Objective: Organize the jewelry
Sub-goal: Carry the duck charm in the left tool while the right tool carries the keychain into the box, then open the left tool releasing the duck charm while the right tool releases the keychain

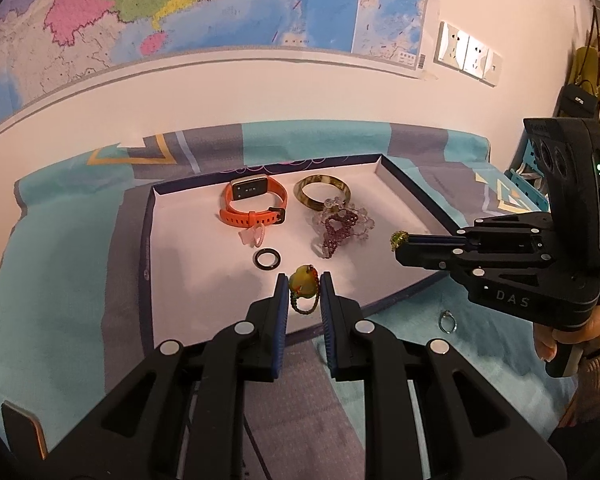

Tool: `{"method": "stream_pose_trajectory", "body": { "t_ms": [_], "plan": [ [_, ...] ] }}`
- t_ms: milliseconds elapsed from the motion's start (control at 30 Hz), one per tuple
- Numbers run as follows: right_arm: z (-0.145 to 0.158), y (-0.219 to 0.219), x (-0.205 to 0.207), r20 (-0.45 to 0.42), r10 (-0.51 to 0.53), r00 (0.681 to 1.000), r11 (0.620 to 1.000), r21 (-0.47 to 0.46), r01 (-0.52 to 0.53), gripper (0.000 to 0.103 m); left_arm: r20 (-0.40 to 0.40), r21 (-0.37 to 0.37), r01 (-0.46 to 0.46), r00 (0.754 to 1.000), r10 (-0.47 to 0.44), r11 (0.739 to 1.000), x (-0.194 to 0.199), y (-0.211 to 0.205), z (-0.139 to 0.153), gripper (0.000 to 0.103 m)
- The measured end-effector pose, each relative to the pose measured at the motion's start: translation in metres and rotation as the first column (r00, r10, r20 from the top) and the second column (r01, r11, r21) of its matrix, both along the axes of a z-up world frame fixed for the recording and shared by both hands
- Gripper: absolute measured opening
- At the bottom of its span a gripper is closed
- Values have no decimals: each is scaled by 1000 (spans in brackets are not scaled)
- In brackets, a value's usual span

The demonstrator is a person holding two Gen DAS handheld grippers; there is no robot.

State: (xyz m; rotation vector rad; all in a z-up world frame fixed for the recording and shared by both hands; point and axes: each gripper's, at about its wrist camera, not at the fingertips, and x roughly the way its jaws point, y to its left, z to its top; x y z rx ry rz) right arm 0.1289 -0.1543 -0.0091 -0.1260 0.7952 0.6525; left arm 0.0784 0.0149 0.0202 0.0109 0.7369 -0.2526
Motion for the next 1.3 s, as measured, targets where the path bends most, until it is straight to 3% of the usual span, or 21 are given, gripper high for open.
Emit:
{"method": "stream_pose_trajectory", "body": {
  "t_ms": [400, 900, 1100, 1300],
  "plan": [
    [-15, 11, 25, -47, -9, 999, 998, -69, 5, 3, -43, -8, -9, 999, 8, 1000, 22, -1, -15, 16],
    [-18, 13, 35, -64, -36, 997, 997, -67, 31, 7, -107, -16, -22, 994, 20, 1000, 46, -2, -34, 16],
    [-12, 2, 28, -55, -45, 997, 999, -16, 44, 15, -99, -26, -25, 995, 22, 999, 44, 1, -34, 18],
    [2, -15, 6, -22, -40, 999, 998, 43, 41, 28, -35, -5, -42, 998, 42, 999, 24, 8, -21, 28]
  ]
}}
